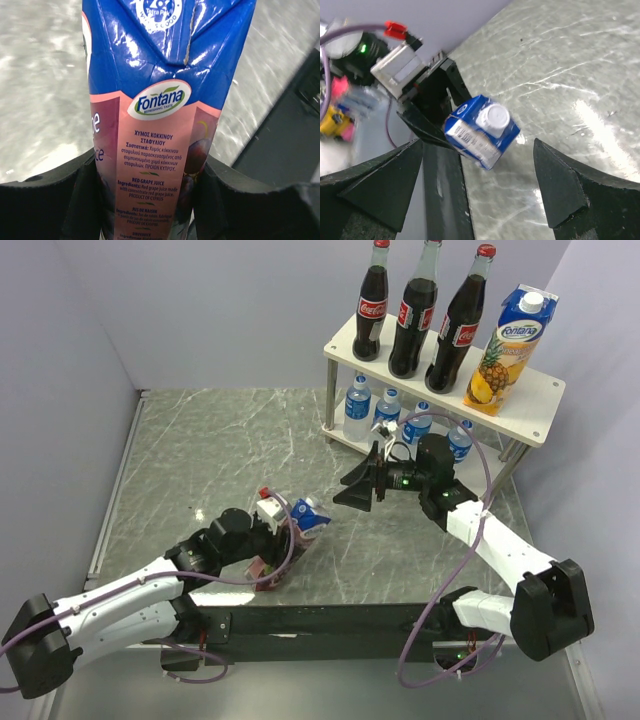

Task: Place and organize the beverage onto the shelf
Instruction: Adjust the drink at the center of the board.

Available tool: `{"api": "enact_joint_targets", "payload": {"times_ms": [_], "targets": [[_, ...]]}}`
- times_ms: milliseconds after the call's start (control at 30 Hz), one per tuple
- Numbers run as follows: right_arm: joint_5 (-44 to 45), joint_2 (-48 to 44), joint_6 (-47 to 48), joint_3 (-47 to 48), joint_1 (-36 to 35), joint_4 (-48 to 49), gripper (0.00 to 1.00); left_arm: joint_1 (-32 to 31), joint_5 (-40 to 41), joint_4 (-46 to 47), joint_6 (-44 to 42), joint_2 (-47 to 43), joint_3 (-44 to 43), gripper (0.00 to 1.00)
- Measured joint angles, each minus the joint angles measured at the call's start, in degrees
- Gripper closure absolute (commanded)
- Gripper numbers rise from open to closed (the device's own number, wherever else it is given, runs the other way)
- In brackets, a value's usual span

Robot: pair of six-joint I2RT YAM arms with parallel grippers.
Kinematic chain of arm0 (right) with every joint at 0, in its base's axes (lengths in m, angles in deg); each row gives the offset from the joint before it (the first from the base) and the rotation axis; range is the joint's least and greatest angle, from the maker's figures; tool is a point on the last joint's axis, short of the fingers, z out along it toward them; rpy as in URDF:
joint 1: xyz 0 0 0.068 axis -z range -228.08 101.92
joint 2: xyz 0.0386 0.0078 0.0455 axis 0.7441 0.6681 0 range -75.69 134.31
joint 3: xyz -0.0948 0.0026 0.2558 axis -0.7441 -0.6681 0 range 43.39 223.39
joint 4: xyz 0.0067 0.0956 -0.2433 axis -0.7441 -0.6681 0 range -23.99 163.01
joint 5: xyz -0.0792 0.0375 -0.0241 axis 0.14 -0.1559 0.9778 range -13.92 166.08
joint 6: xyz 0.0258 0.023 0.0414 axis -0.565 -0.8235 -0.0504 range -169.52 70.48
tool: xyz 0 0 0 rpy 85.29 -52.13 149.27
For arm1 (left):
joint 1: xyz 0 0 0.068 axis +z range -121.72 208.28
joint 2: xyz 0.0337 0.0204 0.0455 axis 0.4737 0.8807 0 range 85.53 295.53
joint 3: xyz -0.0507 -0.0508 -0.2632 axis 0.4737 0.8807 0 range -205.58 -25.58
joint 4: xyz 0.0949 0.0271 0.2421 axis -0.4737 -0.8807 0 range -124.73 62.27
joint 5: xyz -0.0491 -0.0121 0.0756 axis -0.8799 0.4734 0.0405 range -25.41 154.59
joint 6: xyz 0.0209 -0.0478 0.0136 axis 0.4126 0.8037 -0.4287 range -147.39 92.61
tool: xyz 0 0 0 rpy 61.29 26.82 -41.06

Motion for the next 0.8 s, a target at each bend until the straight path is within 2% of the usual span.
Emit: {"api": "enact_joint_targets", "payload": {"times_ms": [167,333,533,667,800], "targets": [[-4.3,0.3,11.1,2.4,-0.2,-7.3,0.03,0.0,-7.6,5.0,-1.9,0.0,1.7,0.61],[-8.7,0.4,37.1,11.1,-0.2,-28.3,0.03,0.0,-14.8,12.0,-3.3,0.0,1.6,0.61],[-11.7,0.7,59.4,21.2,-2.8,-48.3,0.03,0.0,-20.9,13.6,-4.3,0.0,1.2,0.61],[-11.3,1.6,65.6,21.5,-8.4,-55.3,0.02,0.0,-22.7,13.7,-4.2,0.0,1.0,0.61],[-8.2,0.9,62.1,17.5,-12.6,-51.7,0.02,0.0,-23.9,13.8,-4.2,0.1,0.5,0.62]]}}
